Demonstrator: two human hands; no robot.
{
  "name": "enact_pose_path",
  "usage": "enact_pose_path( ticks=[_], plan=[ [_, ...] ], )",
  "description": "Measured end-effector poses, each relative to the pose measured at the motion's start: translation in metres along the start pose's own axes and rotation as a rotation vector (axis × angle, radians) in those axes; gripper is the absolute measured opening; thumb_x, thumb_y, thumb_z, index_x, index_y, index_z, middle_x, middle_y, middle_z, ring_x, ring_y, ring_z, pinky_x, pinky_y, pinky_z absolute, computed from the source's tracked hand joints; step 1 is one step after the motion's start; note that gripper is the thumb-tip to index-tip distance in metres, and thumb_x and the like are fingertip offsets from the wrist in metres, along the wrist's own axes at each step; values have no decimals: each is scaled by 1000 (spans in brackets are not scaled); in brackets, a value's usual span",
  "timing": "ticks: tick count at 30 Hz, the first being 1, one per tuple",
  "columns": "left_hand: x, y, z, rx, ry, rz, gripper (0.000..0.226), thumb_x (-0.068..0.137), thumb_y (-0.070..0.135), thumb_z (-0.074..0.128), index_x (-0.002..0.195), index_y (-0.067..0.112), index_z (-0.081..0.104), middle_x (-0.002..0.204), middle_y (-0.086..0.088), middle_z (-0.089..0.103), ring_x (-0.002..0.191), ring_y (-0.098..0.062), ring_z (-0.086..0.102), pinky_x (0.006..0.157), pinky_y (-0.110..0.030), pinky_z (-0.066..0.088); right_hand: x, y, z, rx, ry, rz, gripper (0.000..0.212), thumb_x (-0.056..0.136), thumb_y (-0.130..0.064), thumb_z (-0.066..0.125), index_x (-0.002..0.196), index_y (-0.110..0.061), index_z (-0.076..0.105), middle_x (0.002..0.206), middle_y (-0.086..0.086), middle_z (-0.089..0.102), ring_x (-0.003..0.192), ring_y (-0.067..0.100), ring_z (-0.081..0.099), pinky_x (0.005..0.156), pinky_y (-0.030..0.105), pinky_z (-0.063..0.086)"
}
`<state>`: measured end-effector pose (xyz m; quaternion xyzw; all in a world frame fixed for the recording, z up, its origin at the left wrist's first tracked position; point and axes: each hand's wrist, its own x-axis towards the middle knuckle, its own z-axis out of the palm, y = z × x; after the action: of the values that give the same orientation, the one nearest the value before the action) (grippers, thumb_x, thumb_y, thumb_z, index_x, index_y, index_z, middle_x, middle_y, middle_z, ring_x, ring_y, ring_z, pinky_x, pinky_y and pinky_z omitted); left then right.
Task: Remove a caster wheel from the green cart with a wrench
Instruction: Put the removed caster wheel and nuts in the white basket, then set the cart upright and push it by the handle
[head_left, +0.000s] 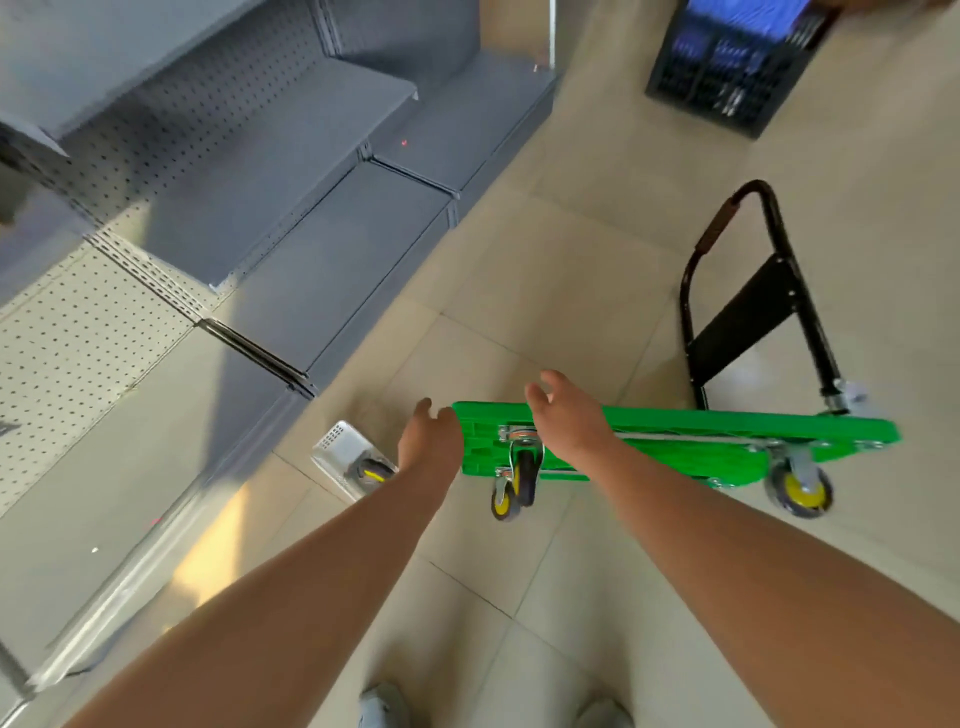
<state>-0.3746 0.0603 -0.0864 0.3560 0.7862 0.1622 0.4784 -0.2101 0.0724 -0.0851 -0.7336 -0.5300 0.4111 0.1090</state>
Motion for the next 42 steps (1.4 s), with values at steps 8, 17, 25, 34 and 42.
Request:
enact_pose_path(
  ticks=[8, 17, 25, 34, 42],
  plan=[
    [-96, 96, 105, 72, -132, 70, 52, 102, 24, 38, 155, 22, 36, 137, -18, 59, 121, -38, 59, 97, -40, 49, -47, 88, -160, 88, 91, 123, 50, 108, -38, 36, 151, -13, 36, 146, 19, 51, 132, 35, 50, 104, 37, 39],
    [-149, 170, 180, 149, -197, 136, 55, 97, 22, 42, 153, 20, 39, 127, -19, 65, 106, -38, 65, 88, -40, 55, -72, 141, -266, 68, 112, 202, 46, 108, -34, 33, 140, -3, 43, 127, 24, 58, 120, 39, 55, 94, 40, 43],
    [-109, 230, 231, 179, -272, 86, 55, 99, 23, 40, 154, 25, 37, 134, -13, 64, 114, -34, 64, 94, -34, 50, -11, 141, -307, 58, 66, 244, 57, 108, -39, 34, 157, -9, 27, 158, 14, 39, 141, 31, 42, 110, 34, 35],
    [-48, 320, 276, 229, -417, 130, 59, 99, 23, 38, 158, 24, 30, 132, -9, 63, 92, -22, 66, 79, -30, 53, 78, 126, -374, 66, 49, 327, 49, 108, -37, 37, 151, -14, 35, 140, 17, 56, 124, 30, 56, 95, 32, 45],
    [-14, 391, 315, 164, -456, 105, 58, 101, 22, 38, 158, 25, 30, 144, -6, 56, 74, -13, 62, 67, -25, 53, 157, 146, -442, 79, 47, 390, 52, 107, -38, 37, 154, -14, 33, 138, 15, 58, 120, 30, 58, 93, 30, 44]
  ],
)
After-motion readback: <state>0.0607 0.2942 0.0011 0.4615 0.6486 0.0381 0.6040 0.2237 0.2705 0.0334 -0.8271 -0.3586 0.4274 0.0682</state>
